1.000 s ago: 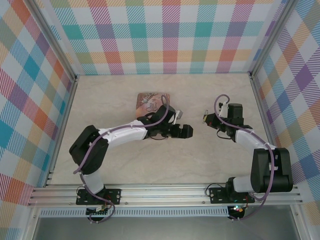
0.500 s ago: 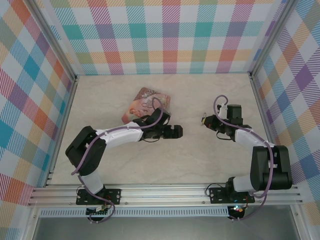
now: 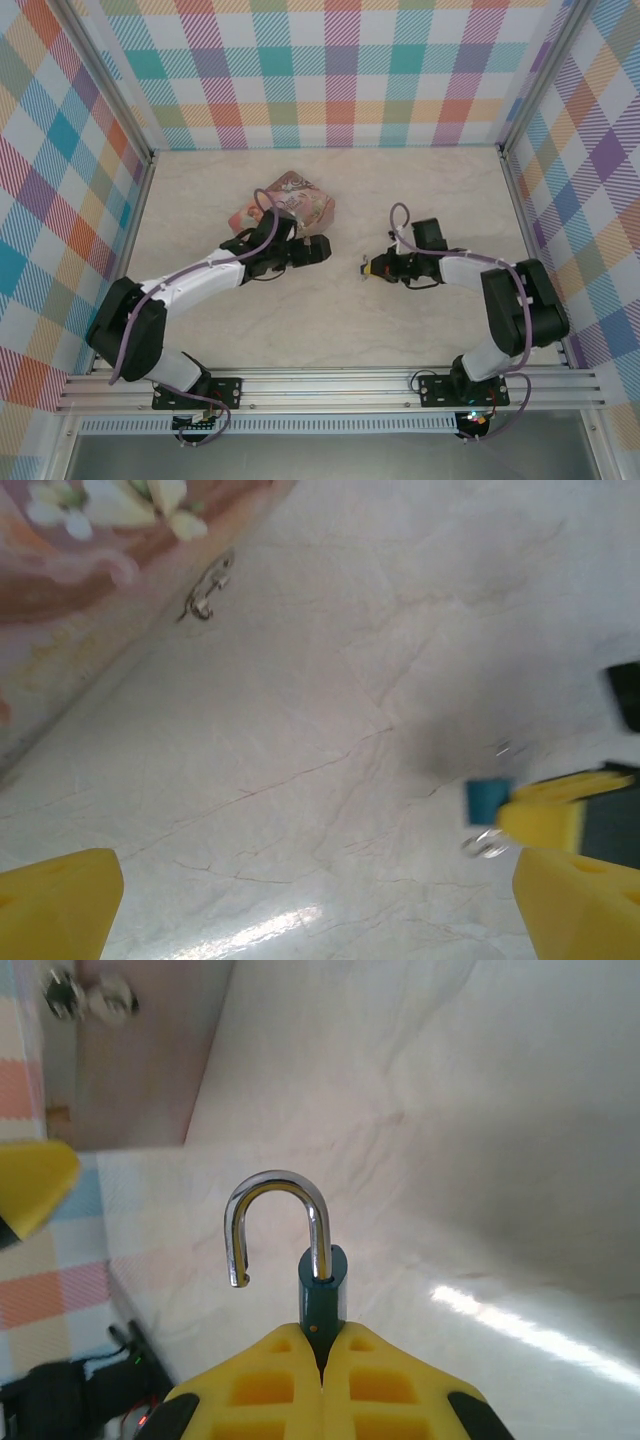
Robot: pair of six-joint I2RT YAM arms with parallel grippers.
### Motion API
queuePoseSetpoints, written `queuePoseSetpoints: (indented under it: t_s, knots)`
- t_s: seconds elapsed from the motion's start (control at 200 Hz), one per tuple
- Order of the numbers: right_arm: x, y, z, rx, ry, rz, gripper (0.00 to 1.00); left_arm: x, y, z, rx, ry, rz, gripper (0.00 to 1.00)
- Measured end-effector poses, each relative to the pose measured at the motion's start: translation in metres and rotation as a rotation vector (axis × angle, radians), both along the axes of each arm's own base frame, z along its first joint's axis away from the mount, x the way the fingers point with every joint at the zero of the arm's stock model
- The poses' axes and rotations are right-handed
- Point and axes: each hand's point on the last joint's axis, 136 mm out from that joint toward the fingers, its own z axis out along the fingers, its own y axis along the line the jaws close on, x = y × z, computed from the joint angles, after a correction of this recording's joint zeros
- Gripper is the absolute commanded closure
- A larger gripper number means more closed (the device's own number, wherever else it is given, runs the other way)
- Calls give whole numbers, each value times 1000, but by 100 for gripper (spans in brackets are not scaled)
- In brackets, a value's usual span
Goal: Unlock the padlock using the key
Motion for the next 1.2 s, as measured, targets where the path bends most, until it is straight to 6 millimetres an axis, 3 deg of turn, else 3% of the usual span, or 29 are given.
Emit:
queuePoseSetpoints:
  t_s: [0.11,0.22,0.585,0.92,1.12,1.2]
  knots:
    - [-15,14,-17,6,90,37,98,6,9,19,-30,-40,21,0]
    - [-18,15,-27,-6,138,25,96,8,16,31,-43,-69,35,0]
    - [-6,7,-32,-69,116,-41,65,9,40,41,-39,-101,75,0]
    - [7,-25,7,-135,-56,-147,53,14,88,69,-17,-168,172,0]
    - [21,-63,53,-219,-263,-248,29,22,142,81,65,-203,319,0]
    - [29,-84,70,-252,-338,-316,27,25,166,88,99,-233,393,0]
